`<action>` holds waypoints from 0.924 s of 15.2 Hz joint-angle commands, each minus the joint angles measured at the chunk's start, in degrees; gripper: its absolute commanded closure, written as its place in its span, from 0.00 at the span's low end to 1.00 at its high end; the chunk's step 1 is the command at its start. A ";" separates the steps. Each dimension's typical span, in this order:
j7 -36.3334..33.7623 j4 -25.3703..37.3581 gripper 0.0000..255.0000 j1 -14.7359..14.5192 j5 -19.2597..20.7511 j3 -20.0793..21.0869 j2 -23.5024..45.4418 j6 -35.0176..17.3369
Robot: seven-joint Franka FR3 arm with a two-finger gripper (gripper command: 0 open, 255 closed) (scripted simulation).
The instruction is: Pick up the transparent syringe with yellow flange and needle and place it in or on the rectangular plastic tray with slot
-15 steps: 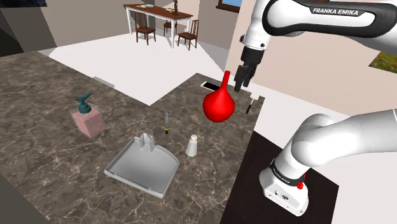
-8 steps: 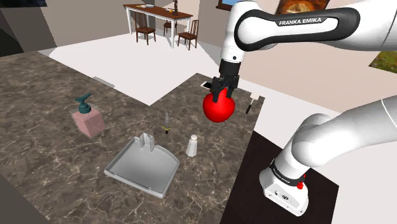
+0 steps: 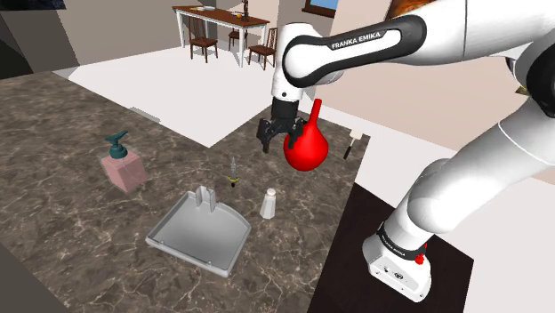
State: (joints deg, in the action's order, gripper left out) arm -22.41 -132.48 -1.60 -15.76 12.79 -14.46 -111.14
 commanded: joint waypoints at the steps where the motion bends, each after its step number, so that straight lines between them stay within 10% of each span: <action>1: -4.22 2.27 0.00 -0.17 -0.32 1.37 4.64 -2.15; 14: -24.28 20.08 0.00 -2.86 1.70 3.04 31.39 -9.77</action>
State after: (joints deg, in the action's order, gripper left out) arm -46.11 -112.80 -4.22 -14.13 15.84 15.91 -120.27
